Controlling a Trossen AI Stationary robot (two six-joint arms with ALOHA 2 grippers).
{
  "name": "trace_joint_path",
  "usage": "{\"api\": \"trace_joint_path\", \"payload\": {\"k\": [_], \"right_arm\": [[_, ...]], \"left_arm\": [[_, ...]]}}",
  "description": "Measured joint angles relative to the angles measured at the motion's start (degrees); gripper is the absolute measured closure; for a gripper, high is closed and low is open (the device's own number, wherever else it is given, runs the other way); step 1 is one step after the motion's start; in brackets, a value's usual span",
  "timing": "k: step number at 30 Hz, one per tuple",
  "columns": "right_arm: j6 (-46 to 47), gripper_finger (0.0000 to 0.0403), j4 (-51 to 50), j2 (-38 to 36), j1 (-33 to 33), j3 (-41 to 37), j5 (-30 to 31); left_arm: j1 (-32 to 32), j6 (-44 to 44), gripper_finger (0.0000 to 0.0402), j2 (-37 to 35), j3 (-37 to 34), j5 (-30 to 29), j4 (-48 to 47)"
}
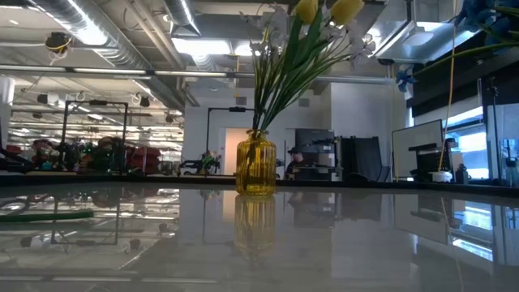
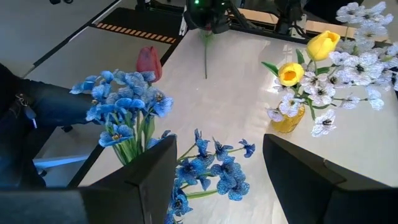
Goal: Sort flowers into vase by color
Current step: Put the red flower into the red vase
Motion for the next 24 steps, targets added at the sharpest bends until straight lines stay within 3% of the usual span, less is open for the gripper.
{"api": "trace_joint_path", "payload": {"k": [8, 19, 24], "right_arm": [[0.1, 0.0164, 0.0, 0.1, 0.0, 0.0, 2.8], [0.1, 0.0164, 1.9, 0.0, 0.0, 0.0, 6.4], [0.1, 0.0164, 3.2, 0.1, 0.0, 0.0, 6.4]], "left_arm": [[3.2, 7.5, 0.0263, 0.3, 0.6, -3.1, -2.4], [-2.4, 18.9, 0.0276, 2.1, 0.6, -13.2, -3.3], [-3.0, 25.6, 0.0316, 3.2, 0.7, -13.9, -2.8]]}}
